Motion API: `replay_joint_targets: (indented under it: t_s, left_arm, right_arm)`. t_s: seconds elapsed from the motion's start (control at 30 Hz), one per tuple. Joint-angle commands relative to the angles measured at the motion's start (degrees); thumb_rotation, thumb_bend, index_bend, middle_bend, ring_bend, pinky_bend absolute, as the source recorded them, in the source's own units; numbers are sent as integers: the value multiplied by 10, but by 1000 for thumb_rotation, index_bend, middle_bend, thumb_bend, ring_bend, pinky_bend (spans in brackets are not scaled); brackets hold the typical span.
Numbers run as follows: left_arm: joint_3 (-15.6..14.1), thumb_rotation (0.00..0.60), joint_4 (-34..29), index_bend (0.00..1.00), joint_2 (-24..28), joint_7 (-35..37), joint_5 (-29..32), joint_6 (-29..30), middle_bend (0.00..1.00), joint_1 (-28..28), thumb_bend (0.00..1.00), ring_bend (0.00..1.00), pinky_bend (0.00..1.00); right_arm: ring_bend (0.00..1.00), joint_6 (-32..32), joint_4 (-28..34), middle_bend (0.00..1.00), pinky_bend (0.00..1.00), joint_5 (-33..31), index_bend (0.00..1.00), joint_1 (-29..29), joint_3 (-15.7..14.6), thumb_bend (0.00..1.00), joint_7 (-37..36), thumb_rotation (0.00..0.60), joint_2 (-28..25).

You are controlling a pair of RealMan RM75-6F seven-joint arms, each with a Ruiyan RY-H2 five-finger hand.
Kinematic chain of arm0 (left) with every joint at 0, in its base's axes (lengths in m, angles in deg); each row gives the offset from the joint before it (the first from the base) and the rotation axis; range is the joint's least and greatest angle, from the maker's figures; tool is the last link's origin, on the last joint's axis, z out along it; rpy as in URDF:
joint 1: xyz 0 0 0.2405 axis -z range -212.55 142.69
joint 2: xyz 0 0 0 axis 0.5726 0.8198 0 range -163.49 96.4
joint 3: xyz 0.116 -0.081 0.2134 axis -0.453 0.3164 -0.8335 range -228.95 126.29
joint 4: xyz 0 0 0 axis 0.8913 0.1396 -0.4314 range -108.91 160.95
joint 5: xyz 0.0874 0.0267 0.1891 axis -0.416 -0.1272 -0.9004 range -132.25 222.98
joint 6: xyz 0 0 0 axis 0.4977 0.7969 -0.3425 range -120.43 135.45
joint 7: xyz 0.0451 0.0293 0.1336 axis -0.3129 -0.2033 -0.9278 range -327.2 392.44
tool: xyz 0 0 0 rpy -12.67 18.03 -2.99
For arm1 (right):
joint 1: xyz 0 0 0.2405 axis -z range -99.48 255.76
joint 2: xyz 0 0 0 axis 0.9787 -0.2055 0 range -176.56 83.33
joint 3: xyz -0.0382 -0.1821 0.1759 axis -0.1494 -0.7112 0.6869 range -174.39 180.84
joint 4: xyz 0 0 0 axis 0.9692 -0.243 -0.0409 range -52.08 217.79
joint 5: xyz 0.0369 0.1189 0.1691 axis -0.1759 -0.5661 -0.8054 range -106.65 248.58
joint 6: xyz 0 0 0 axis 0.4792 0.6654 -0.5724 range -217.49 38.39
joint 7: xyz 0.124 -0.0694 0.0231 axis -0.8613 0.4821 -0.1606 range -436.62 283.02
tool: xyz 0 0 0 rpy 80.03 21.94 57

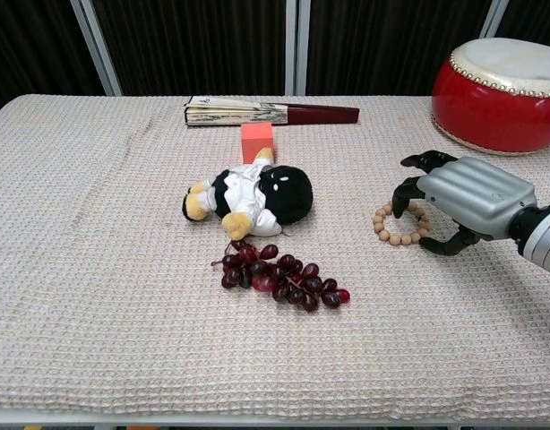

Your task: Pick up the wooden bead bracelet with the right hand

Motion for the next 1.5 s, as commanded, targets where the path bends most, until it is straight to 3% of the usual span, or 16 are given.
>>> replay_joint_targets:
  t_s: [0.03, 0.23, 0.73, 0.87, 1.0, 1.1, 1.23, 1.33, 1.5]
  left_arm:
    - [0, 600, 1, 245, 0, 2, -1, -1, 156, 0, 0, 108, 59]
    - [0, 600, 3, 245, 0, 8, 0, -3, 156, 0, 0, 108, 59]
    - [0, 600, 10, 245, 0, 26, -1, -11, 156, 2, 0, 108, 59]
    - [0, 600, 12, 245, 0, 30, -2, -11, 156, 2, 0, 108, 59]
    - [-1, 600, 14, 245, 0, 32, -3, -12, 156, 2, 0, 108, 59]
    - [0, 600, 11, 245, 0, 31, -5, -14, 156, 5, 0, 108, 59]
    - [0, 600, 7, 245, 1, 30, -7, -13, 156, 5, 0, 108, 59]
    - [-1, 600, 4, 245, 3, 28, -7, -13, 156, 5, 0, 108, 59]
    - [1, 600, 0, 245, 6, 27, -5, -13, 156, 5, 0, 108, 59]
  right_arm:
    - [0, -6, -15, 331, 0, 4, 402, 0, -6, 263, -2, 600, 10]
    - [0, -16, -37, 361, 0, 7, 441, 2, -11, 322, -9, 600, 24]
    - [79, -34, -83, 450, 0, 15, 567, 3, -20, 352, -7, 600, 53]
    - [94, -45, -52, 468, 0, 0, 594, 9, -4, 399, -64, 600, 43]
    - [110, -39, 44, 482, 0, -44, 608, 18, 36, 409, -234, 600, -1]
    - [121, 0, 120, 494, 0, -85, 623, 22, 62, 425, -374, 600, -45]
    - [121, 93, 224, 494, 0, -126, 625, 22, 97, 426, -643, 600, -119]
    - [121, 137, 240, 494, 0, -113, 624, 23, 110, 426, -816, 600, -149]
    - [102, 159, 230, 473, 0, -40, 596, 20, 102, 425, -1100, 600, -160]
